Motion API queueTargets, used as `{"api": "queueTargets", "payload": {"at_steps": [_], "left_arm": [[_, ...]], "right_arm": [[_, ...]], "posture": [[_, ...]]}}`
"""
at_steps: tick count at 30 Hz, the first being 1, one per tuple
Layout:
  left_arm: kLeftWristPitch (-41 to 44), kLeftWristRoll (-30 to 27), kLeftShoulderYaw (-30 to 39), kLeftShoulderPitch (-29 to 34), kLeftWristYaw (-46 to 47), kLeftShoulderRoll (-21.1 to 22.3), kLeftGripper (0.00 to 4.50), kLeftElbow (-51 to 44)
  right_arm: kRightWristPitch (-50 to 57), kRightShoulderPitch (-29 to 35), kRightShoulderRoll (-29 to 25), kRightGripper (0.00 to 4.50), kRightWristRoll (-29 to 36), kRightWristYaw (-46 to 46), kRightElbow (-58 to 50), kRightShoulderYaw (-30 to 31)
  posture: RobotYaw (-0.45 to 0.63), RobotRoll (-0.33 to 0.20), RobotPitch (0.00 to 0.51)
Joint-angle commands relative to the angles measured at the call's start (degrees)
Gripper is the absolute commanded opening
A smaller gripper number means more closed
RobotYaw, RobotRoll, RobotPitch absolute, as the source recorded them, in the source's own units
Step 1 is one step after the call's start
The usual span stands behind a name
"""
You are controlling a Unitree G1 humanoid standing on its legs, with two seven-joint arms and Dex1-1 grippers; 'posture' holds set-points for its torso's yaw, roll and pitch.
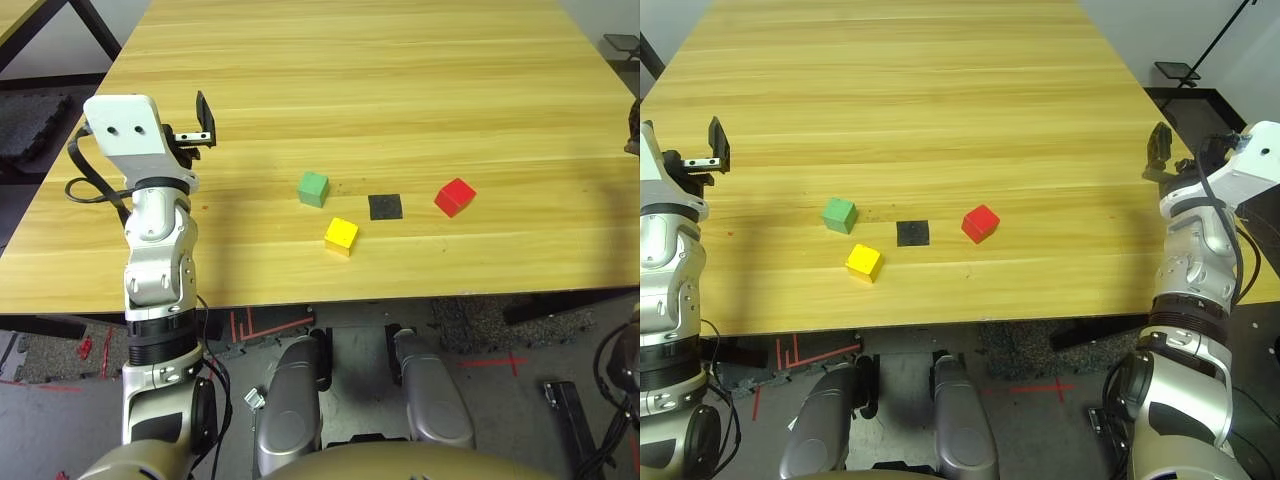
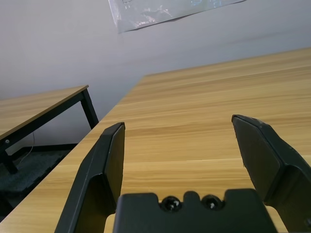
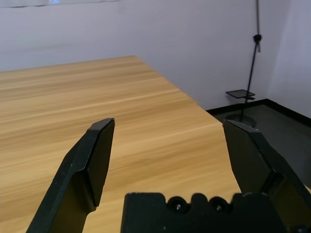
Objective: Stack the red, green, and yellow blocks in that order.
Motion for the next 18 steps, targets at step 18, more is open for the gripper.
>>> {"api": "queueTargets", "payload": {"at_steps": [18], "left_arm": [[-10.25, -10.72, -1.36, -1.24, -26.40, 7.13, 4.47, 11.06]], "right_arm": [[17.63, 7.01, 1.80, 4.50, 3.80, 3.33, -21.35, 3.89]], "posture": [[0.17, 0.031, 0.267]]}}
